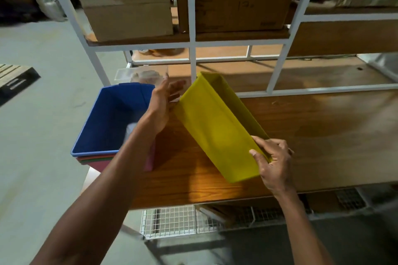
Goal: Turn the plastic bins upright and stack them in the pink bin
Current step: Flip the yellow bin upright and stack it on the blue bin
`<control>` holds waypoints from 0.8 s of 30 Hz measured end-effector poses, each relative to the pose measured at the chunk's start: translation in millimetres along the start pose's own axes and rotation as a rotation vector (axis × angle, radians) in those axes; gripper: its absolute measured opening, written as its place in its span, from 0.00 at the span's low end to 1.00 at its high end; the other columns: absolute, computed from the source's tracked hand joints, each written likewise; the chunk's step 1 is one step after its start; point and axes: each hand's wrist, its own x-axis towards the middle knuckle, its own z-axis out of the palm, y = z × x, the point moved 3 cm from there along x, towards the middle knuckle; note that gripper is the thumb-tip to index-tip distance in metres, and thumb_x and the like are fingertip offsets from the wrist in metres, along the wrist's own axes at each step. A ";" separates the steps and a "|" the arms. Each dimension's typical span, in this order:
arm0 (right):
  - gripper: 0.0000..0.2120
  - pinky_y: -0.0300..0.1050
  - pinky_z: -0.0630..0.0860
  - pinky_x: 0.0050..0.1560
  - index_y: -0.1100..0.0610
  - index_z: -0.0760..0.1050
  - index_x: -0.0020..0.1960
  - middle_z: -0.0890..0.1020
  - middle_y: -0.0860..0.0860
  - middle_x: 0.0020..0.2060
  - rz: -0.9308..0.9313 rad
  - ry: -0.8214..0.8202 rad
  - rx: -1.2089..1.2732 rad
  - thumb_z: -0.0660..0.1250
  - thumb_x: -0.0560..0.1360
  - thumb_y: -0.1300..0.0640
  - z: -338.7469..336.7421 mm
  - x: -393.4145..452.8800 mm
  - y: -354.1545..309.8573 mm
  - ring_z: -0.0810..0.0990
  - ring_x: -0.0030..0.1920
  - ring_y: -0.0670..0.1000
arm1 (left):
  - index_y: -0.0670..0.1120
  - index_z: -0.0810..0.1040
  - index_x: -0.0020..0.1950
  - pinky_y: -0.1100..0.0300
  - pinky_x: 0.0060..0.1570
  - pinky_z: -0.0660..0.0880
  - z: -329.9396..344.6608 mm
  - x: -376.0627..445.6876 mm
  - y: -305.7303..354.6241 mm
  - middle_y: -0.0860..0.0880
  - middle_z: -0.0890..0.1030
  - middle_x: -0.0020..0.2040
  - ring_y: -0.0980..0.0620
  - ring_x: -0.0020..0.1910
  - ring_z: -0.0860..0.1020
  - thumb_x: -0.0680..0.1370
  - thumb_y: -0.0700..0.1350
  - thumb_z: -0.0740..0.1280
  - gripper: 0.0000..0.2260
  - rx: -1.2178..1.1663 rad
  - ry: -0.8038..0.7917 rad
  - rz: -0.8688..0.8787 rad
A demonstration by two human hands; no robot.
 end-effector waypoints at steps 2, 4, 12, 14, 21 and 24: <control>0.18 0.31 0.66 0.57 0.61 0.85 0.60 0.77 0.36 0.50 -0.057 0.006 -0.073 0.74 0.71 0.60 -4.4 4.8 4.3 0.74 0.53 0.52 | 0.49 0.80 0.69 0.41 0.74 0.69 1.7 4.0 2.1 0.44 0.81 0.69 0.42 0.69 0.77 0.83 0.68 0.53 0.30 0.023 -0.051 -0.056; 0.17 0.38 0.61 0.59 0.59 0.86 0.59 0.83 0.42 0.48 -0.093 0.016 -0.142 0.75 0.70 0.58 -5.1 9.9 8.1 0.73 0.54 0.50 | 0.50 0.79 0.69 0.44 0.73 0.70 5.5 4.5 7.5 0.43 0.80 0.69 0.45 0.64 0.80 0.81 0.71 0.53 0.32 0.113 -0.085 -0.094; 0.22 0.52 0.74 0.52 0.56 0.87 0.58 0.89 0.51 0.50 -0.247 0.029 -0.212 0.77 0.69 0.76 -16.9 29.1 30.6 0.78 0.52 0.63 | 0.45 0.83 0.60 0.54 0.45 0.80 -6.5 19.9 17.7 0.43 0.86 0.52 0.50 0.44 0.85 0.73 0.64 0.76 0.27 0.547 -0.082 -0.148; 0.22 0.46 0.71 0.55 0.56 0.87 0.58 0.88 0.52 0.51 -0.243 0.084 -0.222 0.75 0.71 0.77 -22.5 35.9 30.8 0.77 0.54 0.63 | 0.42 0.84 0.54 0.58 0.40 0.80 -7.0 21.3 11.4 0.44 0.86 0.45 0.54 0.38 0.85 0.78 0.53 0.75 0.14 0.601 -0.043 -0.159; 0.22 0.35 0.75 0.57 0.53 0.76 0.72 0.72 0.54 0.71 0.334 0.356 -0.008 0.71 0.78 0.63 -14.9 43.9 14.5 0.73 0.69 0.58 | 0.36 0.82 0.57 0.49 0.50 0.86 11.2 -13.5 -22.4 0.36 0.86 0.52 0.47 0.44 0.86 0.82 0.45 0.71 0.12 0.389 0.102 -0.077; 0.24 0.41 0.79 0.42 0.54 0.69 0.76 0.77 0.52 0.64 0.910 0.256 0.699 0.68 0.83 0.50 15.7 41.2 11.6 0.82 0.56 0.55 | 0.38 0.82 0.53 0.48 0.50 0.86 16.5 -32.5 -42.0 0.39 0.86 0.49 0.49 0.42 0.87 0.81 0.47 0.72 0.11 0.340 0.205 -0.051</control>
